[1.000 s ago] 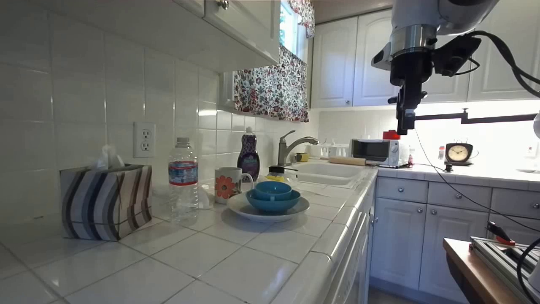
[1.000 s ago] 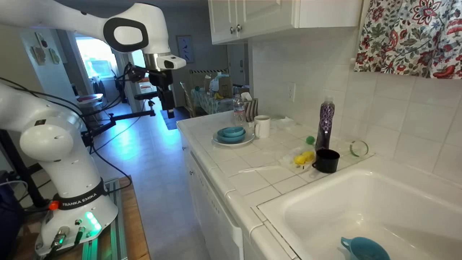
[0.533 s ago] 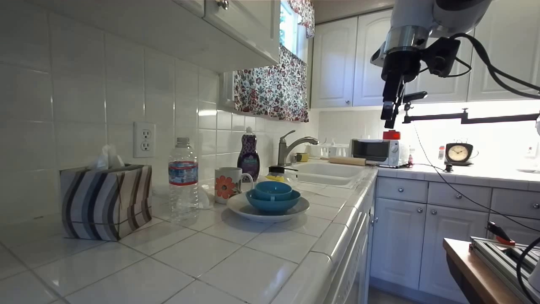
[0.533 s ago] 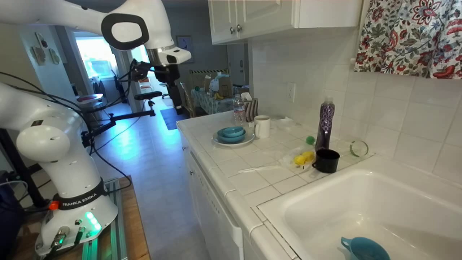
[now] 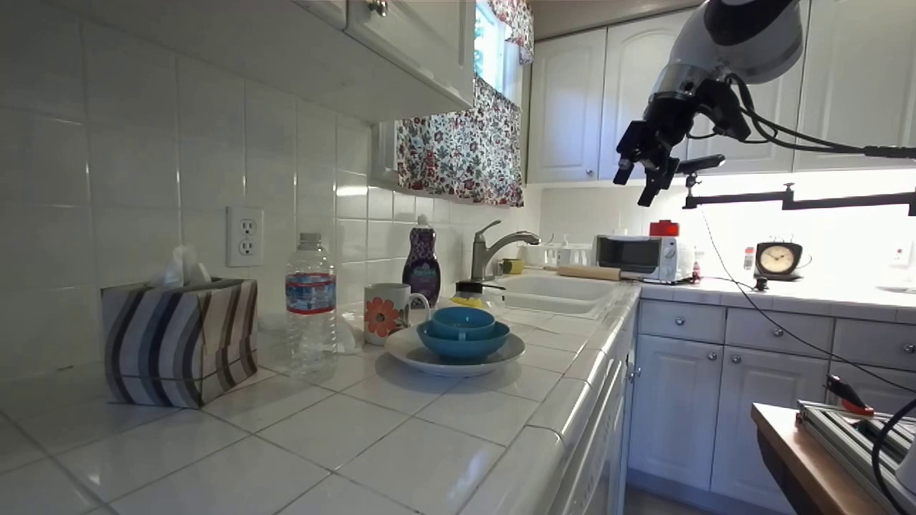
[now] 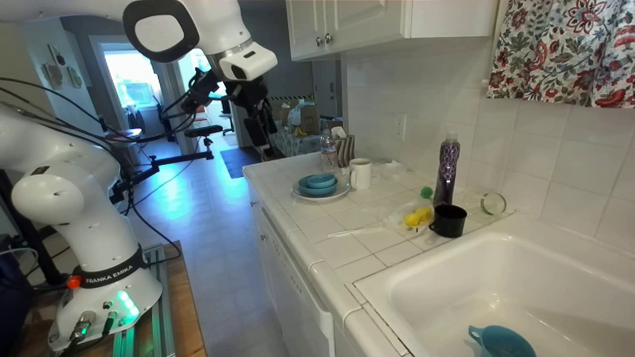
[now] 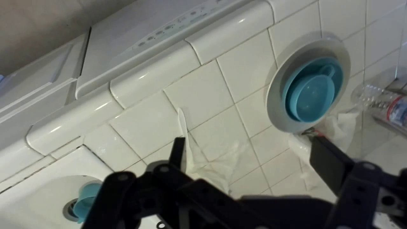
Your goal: Pour the liquid in the black measuring cup into the sink then place the cup back on the counter.
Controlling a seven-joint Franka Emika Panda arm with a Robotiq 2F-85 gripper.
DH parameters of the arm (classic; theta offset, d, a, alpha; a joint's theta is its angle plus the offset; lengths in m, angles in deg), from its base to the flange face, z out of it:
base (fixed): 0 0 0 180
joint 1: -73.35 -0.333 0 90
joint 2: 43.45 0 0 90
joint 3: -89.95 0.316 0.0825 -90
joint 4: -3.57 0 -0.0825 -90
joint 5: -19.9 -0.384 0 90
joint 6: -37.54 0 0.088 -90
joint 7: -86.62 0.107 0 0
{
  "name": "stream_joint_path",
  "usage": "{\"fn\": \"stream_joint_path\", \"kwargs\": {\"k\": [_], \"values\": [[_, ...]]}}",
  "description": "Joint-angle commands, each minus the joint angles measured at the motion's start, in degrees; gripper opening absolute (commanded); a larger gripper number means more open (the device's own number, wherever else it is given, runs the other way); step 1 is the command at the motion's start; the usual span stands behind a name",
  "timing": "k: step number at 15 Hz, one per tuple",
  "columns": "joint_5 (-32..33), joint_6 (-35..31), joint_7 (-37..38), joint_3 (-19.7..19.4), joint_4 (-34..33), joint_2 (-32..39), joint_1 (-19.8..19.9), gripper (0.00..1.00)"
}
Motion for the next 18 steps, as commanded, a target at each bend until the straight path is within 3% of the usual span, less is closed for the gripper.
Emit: {"fn": "stream_joint_path", "kwargs": {"k": [1, 7, 10, 11, 16, 18], "values": [[-4.8, -4.8, 1.0, -3.6, -2.6, 6.2, 2.8, 1.00], [-15.6, -17.2, 0.9, -9.9, -4.5, 15.9, 3.8, 1.00], [-23.4, -18.5, 3.0, -11.1, -6.5, 19.2, 2.9, 1.00], [-19.8, -17.7, 0.3, -9.8, -4.2, 16.7, 4.9, 1.00], [-22.1, -17.8, 2.0, -9.8, -5.8, 18.9, 4.6, 1.00], [-24.5, -22.0, 2.3, -10.4, -7.7, 22.4, 4.2, 1.00]]}}
